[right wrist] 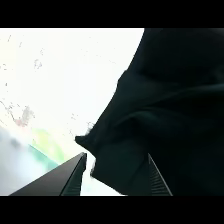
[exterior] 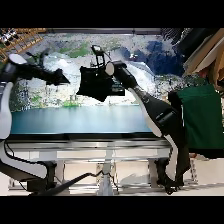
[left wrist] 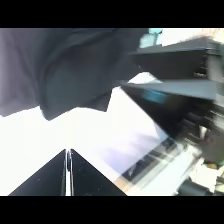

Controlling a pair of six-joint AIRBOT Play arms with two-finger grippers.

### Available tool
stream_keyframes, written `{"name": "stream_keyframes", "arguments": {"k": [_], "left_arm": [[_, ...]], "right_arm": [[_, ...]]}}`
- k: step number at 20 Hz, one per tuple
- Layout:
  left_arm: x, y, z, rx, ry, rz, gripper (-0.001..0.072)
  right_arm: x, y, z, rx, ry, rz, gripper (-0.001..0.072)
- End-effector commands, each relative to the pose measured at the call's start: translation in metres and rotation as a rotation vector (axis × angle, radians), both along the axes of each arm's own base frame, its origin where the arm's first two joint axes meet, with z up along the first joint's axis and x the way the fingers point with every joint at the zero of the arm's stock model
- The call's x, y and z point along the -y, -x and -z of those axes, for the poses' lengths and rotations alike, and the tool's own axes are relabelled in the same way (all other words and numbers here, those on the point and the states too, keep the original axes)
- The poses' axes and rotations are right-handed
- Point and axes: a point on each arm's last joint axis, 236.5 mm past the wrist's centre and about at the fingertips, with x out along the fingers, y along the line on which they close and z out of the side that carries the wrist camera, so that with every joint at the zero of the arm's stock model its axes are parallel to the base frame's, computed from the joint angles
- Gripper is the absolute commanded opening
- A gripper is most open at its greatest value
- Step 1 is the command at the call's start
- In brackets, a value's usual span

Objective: Fold the clothes and pants, and hang the long-sleeved shirts on hangers.

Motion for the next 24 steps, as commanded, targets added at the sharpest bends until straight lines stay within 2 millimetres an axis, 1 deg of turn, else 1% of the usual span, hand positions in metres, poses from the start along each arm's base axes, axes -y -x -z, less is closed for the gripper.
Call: {"name": "stream_keyframes", "arguments": {"k": [1,2,3,4,5,6,7,8,9,10,12,13,14,16,18,20,22,24], "left_arm": [[-0.025,0.008,-0.019,0.012,-0.003,-0.014,0.0005],[-0.026,0.008,-0.017,0.007,-0.002,-0.017,0.0006],[-0.026,0.008,-0.016,0.004,-0.002,-0.017,0.0006],[-0.025,0.008,-0.016,0.003,-0.001,-0.015,0.0006],[-0.023,0.01,-0.016,0.001,0.0,-0.008,0.0006],[-0.021,0.011,-0.016,-0.004,0.002,0.0,0.0006],[-0.02,0.012,-0.016,-0.005,0.002,0.004,0.0006],[-0.017,0.013,-0.016,-0.008,0.004,0.007,0.0006],[-0.014,0.013,-0.017,-0.008,0.006,0.013,0.0007],[-0.01,0.013,-0.018,-0.006,0.015,0.018,0.0007],[0.004,0.014,-0.023,-0.002,0.043,0.036,0.0007],[0.01,0.016,-0.024,-0.001,0.049,0.047,0.0007],[0.015,0.017,-0.024,-0.002,0.048,0.059,0.0007],[0.024,0.021,-0.024,-0.005,0.047,0.083,0.0007],[0.033,0.024,-0.024,-0.007,0.048,0.104,0.0007],[0.039,0.026,-0.024,-0.008,0.048,0.12,0.0007],[0.045,0.029,-0.024,-0.009,0.048,0.136,0.0007],[0.05,0.034,-0.024,-0.02,0.051,0.158,0.0007]], "right_arm": [[0.005,-0.004,-0.012,0.025,-0.007,-0.014,0.0466],[0.034,-0.014,-0.032,0.048,0.021,0.001,0.0466],[0.075,-0.024,-0.05,0.061,0.069,0.034,0.0467],[0.118,-0.031,-0.06,0.04,0.114,0.072,0.047],[0.165,-0.03,-0.063,-0.022,0.146,0.116,0.047],[0.205,-0.025,-0.058,-0.101,0.165,0.156,0.047],[0.239,-0.013,-0.046,-0.208,0.159,0.183,0.0476],[0.255,0.0,-0.035,-0.31,0.111,0.188,0.0528],[0.259,0.01,-0.024,-0.378,0.027,0.166,0.057],[0.259,0.014,-0.013,-0.408,-0.056,0.16,0.0577],[0.254,0.003,0.013,-0.393,-0.16,0.2,0.058],[0.247,-0.003,0.024,-0.392,-0.207,0.205,0.0611],[0.238,-0.007,0.031,-0.393,-0.256,0.19,0.0635],[0.226,-0.017,0.046,-0.406,-0.351,0.196,0.0642],[0.221,-0.021,0.062,-0.425,-0.388,0.212,0.0643],[0.216,-0.024,0.071,-0.419,-0.381,0.212,0.0643],[0.202,-0.028,0.071,-0.396,-0.374,0.183,0.064],[0.186,-0.036,0.073,-0.405,-0.371,0.19,0.0622]]}}
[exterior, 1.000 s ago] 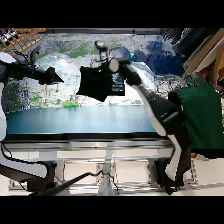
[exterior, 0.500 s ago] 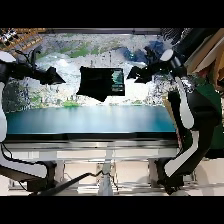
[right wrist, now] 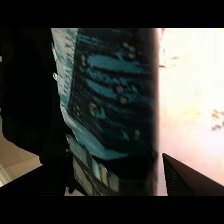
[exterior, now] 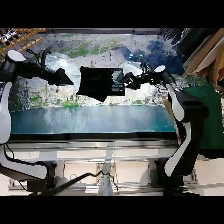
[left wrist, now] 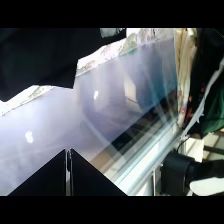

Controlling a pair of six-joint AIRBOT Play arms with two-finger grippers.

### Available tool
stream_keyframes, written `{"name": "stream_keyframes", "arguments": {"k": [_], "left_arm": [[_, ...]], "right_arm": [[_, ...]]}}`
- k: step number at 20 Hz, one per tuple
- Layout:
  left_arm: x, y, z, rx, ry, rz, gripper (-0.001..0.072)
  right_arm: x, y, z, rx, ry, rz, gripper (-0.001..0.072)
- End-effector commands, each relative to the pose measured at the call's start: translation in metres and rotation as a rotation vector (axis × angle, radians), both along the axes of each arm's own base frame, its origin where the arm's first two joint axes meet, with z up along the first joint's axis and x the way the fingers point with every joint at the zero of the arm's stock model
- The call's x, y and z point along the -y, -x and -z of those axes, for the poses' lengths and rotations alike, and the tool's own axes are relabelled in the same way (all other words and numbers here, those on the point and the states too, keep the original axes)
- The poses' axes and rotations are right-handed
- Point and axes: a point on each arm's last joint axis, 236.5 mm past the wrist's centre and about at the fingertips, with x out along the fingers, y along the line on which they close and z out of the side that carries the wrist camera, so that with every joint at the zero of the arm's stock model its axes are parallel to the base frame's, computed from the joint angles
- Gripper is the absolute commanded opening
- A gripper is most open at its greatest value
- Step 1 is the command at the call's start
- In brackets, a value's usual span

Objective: Fold the clothes and pants, and hang the long-sleeved shirts on hangers.

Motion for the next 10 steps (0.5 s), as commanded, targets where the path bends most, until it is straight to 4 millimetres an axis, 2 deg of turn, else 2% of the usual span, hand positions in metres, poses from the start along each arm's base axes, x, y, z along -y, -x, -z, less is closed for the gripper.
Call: {"name": "stream_keyframes", "arguments": {"k": [1,2,3,4,5,8,10], "left_arm": [[0.01,0.011,-0.001,-0.019,0.004,0.047,0.0007],[0.012,0.016,-0.001,-0.03,0.006,0.064,0.0007],[0.014,0.021,-0.001,-0.045,0.009,0.083,0.0007],[0.014,0.026,-0.002,-0.057,0.011,0.098,0.0007],[0.014,0.032,-0.003,-0.074,0.014,0.116,0.0007],[0.014,0.045,-0.005,-0.113,0.021,0.159,0.0007],[0.014,0.045,-0.005,-0.113,0.021,0.159,0.0007]], "right_arm": [[-0.028,-0.008,0.008,-0.018,-0.014,-0.004,0.0593],[-0.04,-0.002,0.006,-0.032,-0.024,-0.038,0.0534],[-0.049,-0.002,0.003,-0.026,-0.02,-0.058,0.0436],[-0.054,-0.007,-0.002,-0.013,-0.008,-0.048,0.0168],[-0.057,-0.013,-0.014,-0.001,-0.007,-0.037,0.0034],[-0.048,-0.028,-0.076,0.078,0.029,-0.026,0.0029],[-0.028,-0.03,-0.132,0.15,0.076,0.005,0.0028]]}}
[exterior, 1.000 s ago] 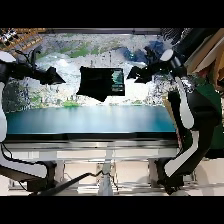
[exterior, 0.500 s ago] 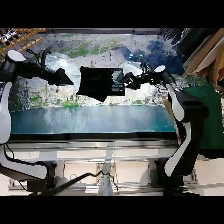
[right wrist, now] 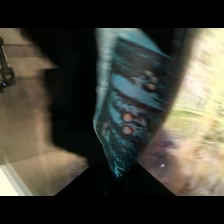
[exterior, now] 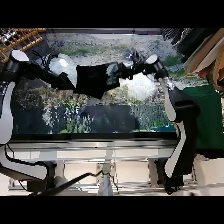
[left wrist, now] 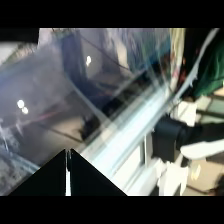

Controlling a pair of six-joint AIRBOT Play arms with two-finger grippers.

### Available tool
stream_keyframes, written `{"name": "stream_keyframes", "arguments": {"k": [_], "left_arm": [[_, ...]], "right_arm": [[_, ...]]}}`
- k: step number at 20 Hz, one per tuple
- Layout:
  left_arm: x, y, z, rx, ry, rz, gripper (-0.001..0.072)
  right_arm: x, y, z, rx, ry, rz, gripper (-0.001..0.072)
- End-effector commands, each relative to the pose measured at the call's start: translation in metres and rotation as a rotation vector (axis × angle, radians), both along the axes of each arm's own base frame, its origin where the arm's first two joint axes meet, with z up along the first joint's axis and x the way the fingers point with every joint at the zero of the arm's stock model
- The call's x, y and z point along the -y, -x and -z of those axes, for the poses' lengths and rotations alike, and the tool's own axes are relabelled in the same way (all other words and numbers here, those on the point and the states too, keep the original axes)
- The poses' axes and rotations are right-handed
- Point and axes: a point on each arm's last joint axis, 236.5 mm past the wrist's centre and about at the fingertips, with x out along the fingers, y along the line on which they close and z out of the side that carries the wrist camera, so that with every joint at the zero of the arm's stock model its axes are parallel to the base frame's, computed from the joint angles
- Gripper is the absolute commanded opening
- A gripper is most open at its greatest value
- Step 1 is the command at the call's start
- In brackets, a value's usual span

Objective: Fold the clothes and pants, and hang the long-sleeved shirts on hangers.

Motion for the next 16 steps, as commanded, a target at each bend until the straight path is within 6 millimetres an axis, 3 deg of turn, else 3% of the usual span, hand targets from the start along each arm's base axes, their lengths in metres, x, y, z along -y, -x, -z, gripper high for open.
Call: {"name": "stream_keyframes", "arguments": {"k": [1,5,7,9,11,12,16], "left_arm": [[0.0,0.009,-0.002,-0.024,0.003,0.027,0.0007],[0.0,0.017,-0.003,-0.054,0.006,0.05,0.0007],[-0.001,0.025,-0.005,-0.078,0.009,0.071,0.0007],[-0.001,0.028,-0.006,-0.087,0.01,0.08,0.0007],[-0.001,0.027,-0.006,-0.085,0.011,0.08,0.0007],[-0.001,0.027,-0.006,-0.084,0.01,0.08,0.0007],[-0.001,0.027,-0.006,-0.065,0.014,0.094,0.0007]], "right_arm": [[0.032,-0.004,-0.089,0.097,0.067,0.081,0.0028],[0.113,0.016,-0.213,0.233,0.066,0.267,0.0028],[0.164,0.039,-0.265,0.295,0.101,0.381,0.0028],[0.216,0.073,-0.3,0.33,0.162,0.482,0.0028],[0.272,0.12,-0.321,0.327,0.263,0.589,0.0028],[0.298,0.146,-0.323,0.299,0.327,0.644,0.0028],[0.392,0.261,-0.303,0.099,0.591,0.899,0.0027]]}}
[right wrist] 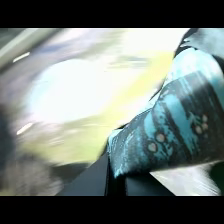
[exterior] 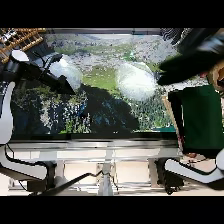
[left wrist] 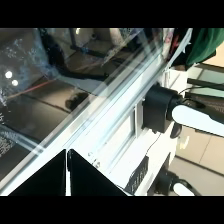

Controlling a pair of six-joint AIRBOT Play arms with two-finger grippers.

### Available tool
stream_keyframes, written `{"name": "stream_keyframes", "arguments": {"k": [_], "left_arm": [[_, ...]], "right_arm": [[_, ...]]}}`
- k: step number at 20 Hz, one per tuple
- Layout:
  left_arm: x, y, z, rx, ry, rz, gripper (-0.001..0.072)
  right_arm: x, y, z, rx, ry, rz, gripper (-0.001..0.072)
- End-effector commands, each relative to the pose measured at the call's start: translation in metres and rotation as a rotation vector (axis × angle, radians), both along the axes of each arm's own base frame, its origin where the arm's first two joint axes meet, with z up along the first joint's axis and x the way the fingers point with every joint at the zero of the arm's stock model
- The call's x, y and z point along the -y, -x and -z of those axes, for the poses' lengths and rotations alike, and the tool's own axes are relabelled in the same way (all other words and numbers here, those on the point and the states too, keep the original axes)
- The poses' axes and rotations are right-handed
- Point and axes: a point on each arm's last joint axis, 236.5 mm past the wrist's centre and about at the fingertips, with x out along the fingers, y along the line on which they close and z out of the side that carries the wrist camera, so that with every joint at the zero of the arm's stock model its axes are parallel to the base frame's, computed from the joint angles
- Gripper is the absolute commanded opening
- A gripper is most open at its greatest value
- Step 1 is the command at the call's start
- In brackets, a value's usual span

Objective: Fold the clothes and pants, and hang the long-sleeved shirts on hangers.

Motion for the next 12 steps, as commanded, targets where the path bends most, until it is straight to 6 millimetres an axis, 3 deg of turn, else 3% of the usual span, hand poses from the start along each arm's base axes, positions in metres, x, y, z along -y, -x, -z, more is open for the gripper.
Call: {"name": "stream_keyframes", "arguments": {"k": [1,3,5,8,12], "left_arm": [[0.0,0.001,0.0,0.021,0.007,0.023,0.0007],[0.002,-0.002,-0.002,0.044,0.022,0.025,0.0006],[0.007,-0.004,-0.007,0.059,0.055,0.027,0.0007],[0.01,-0.005,-0.012,0.072,0.081,0.031,0.0007],[0.01,-0.006,-0.011,0.073,0.08,0.028,0.0007]], "right_arm": [[0.07,0.111,0.019,-0.201,0.132,0.28,0.0027],[0.088,0.149,0.035,-0.253,0.169,0.346,0.0027],[0.094,0.178,0.064,-0.324,0.145,0.386,0.0028],[0.088,0.214,0.13,-0.476,0.021,0.445,0.0027],[0.065,0.271,0.236,-0.804,-0.154,0.477,0.0031]]}}
